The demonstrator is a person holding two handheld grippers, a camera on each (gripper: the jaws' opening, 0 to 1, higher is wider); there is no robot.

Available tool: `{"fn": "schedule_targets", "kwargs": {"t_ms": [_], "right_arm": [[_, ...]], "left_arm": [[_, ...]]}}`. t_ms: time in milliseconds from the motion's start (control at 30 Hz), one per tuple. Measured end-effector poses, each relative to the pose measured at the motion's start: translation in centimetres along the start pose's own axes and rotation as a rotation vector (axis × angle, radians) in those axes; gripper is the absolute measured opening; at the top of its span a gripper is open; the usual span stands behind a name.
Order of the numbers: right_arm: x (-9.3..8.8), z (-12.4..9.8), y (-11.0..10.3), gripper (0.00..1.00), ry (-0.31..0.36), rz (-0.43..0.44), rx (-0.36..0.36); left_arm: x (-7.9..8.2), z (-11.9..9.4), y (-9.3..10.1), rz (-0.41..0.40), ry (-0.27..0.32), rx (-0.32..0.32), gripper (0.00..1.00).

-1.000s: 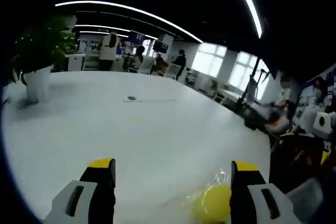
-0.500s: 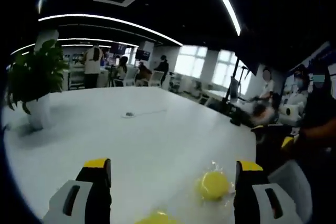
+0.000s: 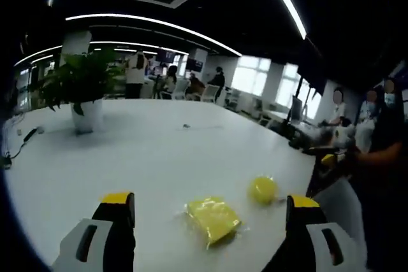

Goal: Compare the silicone blocks by pressing each to a similar depth, holding the contact briefly, and releasing to observe deformation and rebound differences across the visible hardness samples.

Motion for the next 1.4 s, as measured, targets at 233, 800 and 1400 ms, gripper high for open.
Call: {"fn": "schedule_targets", "kwargs": {"t_ms": [233,800,1400], "right_arm": [[-0.9,-0.4,-1.2,0.89,-0.026,0.009,0.021],[-1.0,-0.2,-0.9,0.96,-0.038,0.026,-0.007],[-1.6,-0.4,-0.9,0.96,-0.051,0.036,-0.014]], "left_arm": [[-1.1,-2.7,-1.0,-0.044,0.044,0.033,1.00],[0.5,-2.0,-2.4,-0.035,0.081,0.018,1.00],[0.9,-1.4,-3.1,-0.037,0.067,0.021,1.00]]}}
Point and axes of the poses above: the point that each gripper's makers call its tool centre point, and the gripper's own axes: z roughly forward along the fingers, y roughly to its right, x roughly out of its top, the point moved 2 cm from there along -z, roughly backward along the fingers, and after that the axes turned 11 degrees about -y, right-handed, at the moved point
